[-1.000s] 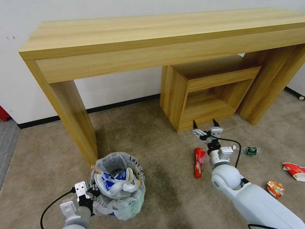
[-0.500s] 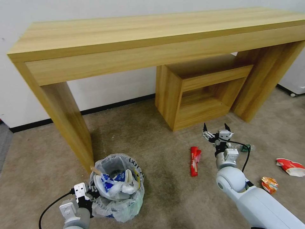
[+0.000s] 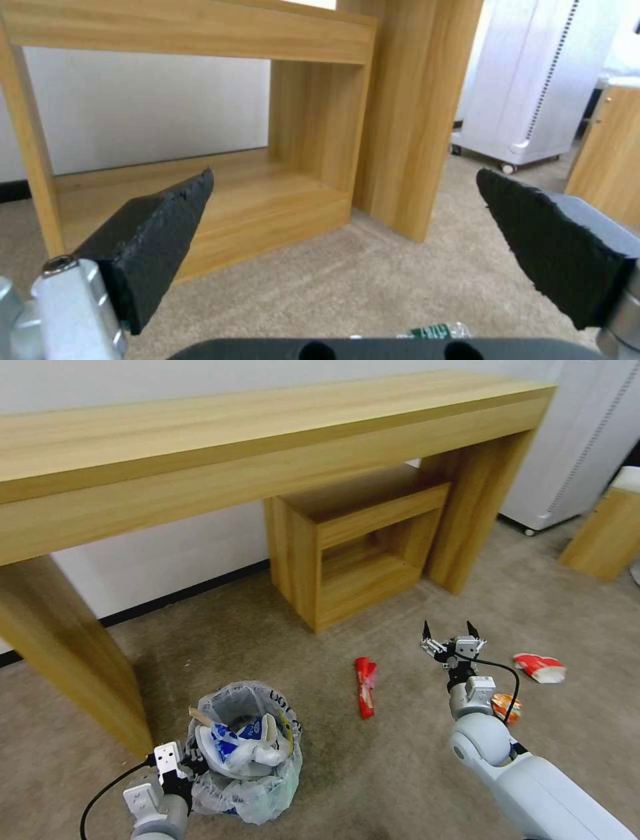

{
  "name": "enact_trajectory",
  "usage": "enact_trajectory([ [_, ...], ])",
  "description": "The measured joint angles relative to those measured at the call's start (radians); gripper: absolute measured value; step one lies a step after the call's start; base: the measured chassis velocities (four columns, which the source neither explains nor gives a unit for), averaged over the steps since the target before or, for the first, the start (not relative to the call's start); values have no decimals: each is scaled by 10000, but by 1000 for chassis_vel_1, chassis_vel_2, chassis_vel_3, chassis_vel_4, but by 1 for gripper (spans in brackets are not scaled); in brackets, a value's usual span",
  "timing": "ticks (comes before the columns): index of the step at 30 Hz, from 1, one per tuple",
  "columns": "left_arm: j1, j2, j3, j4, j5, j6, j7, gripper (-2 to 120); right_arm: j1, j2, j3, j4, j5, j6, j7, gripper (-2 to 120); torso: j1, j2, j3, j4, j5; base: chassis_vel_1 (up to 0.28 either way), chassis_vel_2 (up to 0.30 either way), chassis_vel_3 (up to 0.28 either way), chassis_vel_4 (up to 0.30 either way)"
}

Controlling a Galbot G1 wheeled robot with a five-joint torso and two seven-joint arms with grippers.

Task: Pick up the trash bin and place the garbage on the floor into it.

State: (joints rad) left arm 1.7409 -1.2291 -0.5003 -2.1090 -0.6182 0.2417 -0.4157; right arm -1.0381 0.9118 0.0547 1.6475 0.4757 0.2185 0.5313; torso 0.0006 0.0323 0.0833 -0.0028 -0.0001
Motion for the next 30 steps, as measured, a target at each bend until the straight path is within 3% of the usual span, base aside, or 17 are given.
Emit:
enact_trajectory([
  [5,18,7,-23,26,-20,-14,-46,0,-1,36,-21,-11,-27,43,-104,100,1,0,0,9,0,0,0,0,0],
  [30,113,-107,-29,-18,82,-72,-54,0,-372,19,252,184,-145,162,-400,100,0,0,0,5,0,0,0,0,0],
])
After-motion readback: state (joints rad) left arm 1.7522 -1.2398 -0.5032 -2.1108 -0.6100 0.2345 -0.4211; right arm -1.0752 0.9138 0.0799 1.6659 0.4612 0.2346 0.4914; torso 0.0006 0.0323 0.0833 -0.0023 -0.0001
